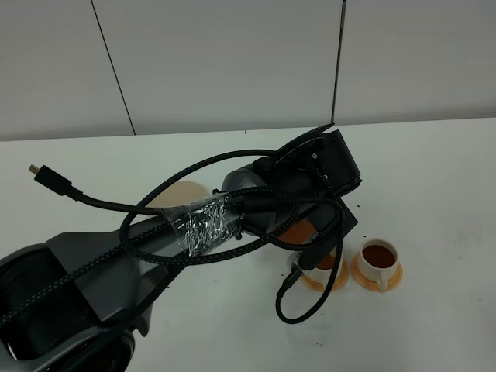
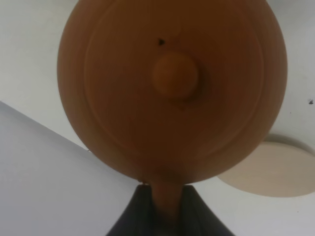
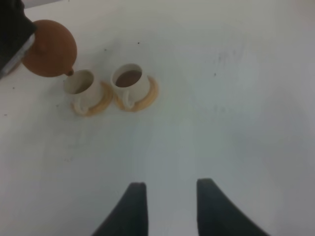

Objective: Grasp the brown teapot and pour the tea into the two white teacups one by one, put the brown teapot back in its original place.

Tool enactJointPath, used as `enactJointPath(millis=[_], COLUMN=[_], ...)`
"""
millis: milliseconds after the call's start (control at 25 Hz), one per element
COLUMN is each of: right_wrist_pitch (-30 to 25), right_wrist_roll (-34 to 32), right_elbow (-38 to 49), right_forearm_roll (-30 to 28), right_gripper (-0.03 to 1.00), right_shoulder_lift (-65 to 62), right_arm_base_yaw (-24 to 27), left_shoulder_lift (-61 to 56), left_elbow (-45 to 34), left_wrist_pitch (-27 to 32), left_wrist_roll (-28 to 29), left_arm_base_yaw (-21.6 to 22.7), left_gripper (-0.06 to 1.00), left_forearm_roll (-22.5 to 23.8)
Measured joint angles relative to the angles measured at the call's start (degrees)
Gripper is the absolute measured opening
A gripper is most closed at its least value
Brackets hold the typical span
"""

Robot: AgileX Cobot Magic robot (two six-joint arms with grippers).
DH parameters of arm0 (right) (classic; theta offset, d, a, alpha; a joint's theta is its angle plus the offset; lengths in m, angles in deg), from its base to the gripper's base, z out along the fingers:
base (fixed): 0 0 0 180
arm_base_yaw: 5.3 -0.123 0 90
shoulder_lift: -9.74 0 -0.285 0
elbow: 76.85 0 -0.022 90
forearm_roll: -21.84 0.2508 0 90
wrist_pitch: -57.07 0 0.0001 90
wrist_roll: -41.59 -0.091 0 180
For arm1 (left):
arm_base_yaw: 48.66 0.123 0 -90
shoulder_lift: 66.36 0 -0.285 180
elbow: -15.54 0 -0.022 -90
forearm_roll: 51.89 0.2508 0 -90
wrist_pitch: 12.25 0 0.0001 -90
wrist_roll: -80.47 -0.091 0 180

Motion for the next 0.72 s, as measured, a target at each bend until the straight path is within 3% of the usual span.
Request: enactJointPath(millis=[720], right_wrist_pitch=[0.0], right_wrist_roll=[0.0], right_elbow=[0.0], right_forearm_roll=[0.0], right_gripper=[0.24], right_shoulder_lift=[0.0], right_arm_base_yaw=[0.0], left_shoulder_lift=[0.0], left_elbow=[0.0], left_wrist_pitch=[1.51], left_wrist_roll=[0.0], left_arm_base_yaw=[-0.63], left_gripper=[0.17], left_forearm_roll=[2.57])
